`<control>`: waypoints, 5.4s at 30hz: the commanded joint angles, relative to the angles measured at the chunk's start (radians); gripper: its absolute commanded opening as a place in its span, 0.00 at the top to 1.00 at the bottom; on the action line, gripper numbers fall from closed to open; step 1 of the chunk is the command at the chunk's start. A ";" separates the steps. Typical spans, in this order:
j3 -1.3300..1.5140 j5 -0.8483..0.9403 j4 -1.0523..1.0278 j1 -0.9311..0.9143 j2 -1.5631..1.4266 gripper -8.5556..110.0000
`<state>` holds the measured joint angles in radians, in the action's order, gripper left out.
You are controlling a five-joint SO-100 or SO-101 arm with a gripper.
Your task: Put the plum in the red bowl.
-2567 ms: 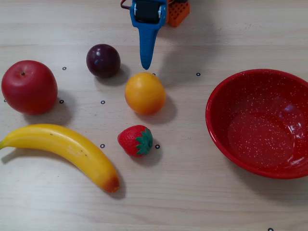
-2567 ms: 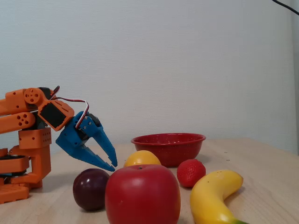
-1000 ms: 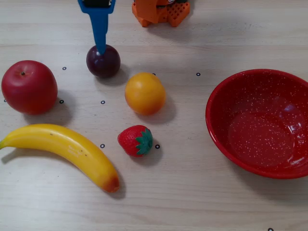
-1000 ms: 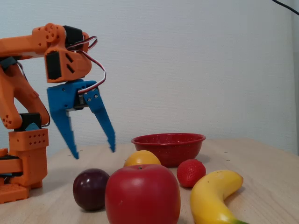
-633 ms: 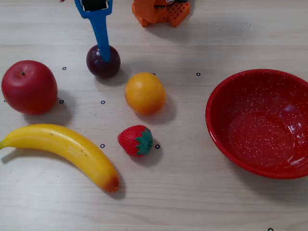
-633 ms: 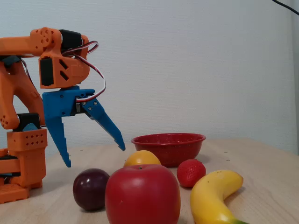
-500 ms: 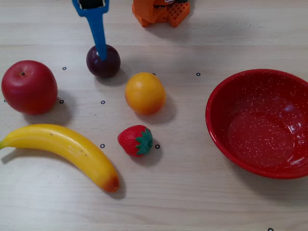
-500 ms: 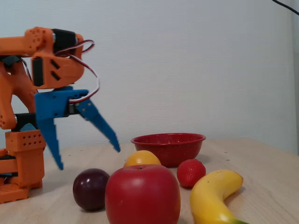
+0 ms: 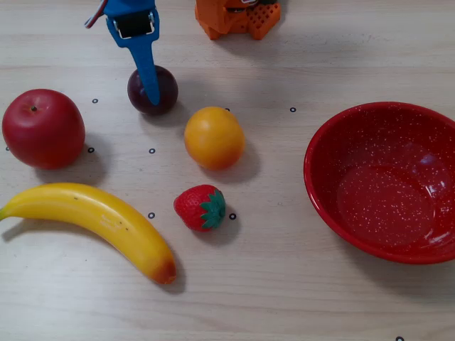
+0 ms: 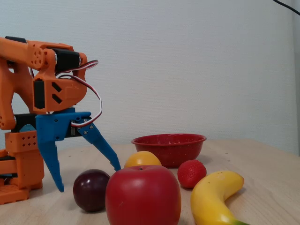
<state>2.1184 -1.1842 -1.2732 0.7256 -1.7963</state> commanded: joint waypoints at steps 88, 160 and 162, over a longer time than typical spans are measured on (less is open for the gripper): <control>0.055 0.413 0.245 0.000 -0.005 0.56; -1.537 1.126 -0.351 -1.275 0.769 0.76; -1.548 1.111 -0.360 -1.276 0.811 0.68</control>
<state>0.6673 -0.0368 -1.6168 -0.5170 -0.9342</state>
